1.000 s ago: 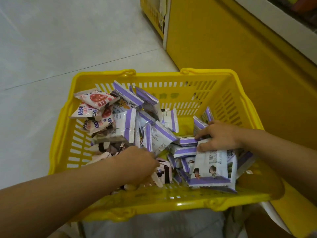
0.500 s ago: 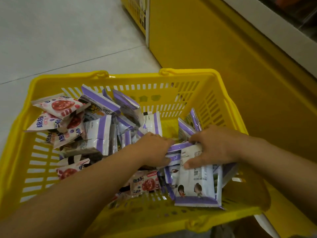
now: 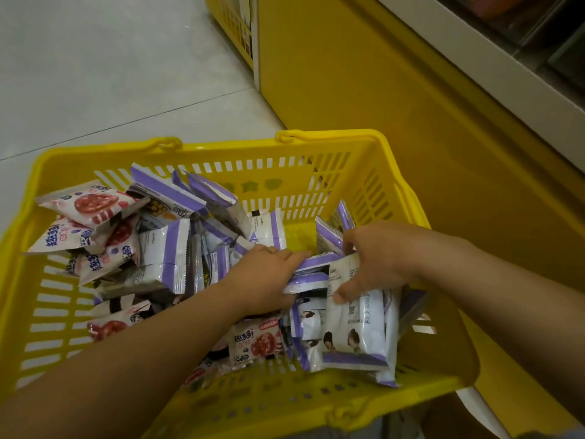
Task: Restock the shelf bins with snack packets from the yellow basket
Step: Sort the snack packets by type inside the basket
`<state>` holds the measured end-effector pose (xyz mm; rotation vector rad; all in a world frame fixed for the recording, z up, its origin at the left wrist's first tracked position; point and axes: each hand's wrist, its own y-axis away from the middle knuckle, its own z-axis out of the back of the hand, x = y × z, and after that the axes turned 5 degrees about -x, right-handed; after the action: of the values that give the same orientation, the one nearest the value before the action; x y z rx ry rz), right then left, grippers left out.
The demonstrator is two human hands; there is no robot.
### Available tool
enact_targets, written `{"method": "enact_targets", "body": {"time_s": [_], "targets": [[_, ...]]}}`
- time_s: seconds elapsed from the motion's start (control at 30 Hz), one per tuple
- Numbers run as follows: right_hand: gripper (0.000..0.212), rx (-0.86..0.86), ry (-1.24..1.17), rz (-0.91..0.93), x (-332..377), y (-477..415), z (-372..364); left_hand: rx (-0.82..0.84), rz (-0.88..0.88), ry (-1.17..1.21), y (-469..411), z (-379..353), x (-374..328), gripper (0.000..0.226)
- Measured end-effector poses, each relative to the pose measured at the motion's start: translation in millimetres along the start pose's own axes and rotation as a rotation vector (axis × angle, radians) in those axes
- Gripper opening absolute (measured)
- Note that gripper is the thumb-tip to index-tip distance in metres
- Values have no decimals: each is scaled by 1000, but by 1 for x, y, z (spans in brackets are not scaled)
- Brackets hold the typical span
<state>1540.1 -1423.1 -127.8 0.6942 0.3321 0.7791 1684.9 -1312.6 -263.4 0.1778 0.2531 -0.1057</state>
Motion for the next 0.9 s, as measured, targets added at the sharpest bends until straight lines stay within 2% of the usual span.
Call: {"method": "enact_targets", "body": {"time_s": [0.1,0.23,0.37,0.47,0.53,0.7,0.9], "targets": [[70,-17,-127,-3,-7,4,9,-46,55,83,-4,6,3,77],[67,-151,-353,-14,-27,17,33,-59,84,159,-4,8,7,74],[63,-459,-604,-10,-41,23,52,-43,95,208,-5,8,8,75],[70,-777,-564,72,-37,12,46,-64,75,196,-5,7,7,73],[74,-879,-551,113,-30,1,35,-87,39,195,-4,6,6,68],[77,-826,-537,176,-18,-39,2,-71,11,221,-3,0,0,67],[74,-798,-481,71,-1,-72,-29,-133,37,89,3,0,-4,86]]}}
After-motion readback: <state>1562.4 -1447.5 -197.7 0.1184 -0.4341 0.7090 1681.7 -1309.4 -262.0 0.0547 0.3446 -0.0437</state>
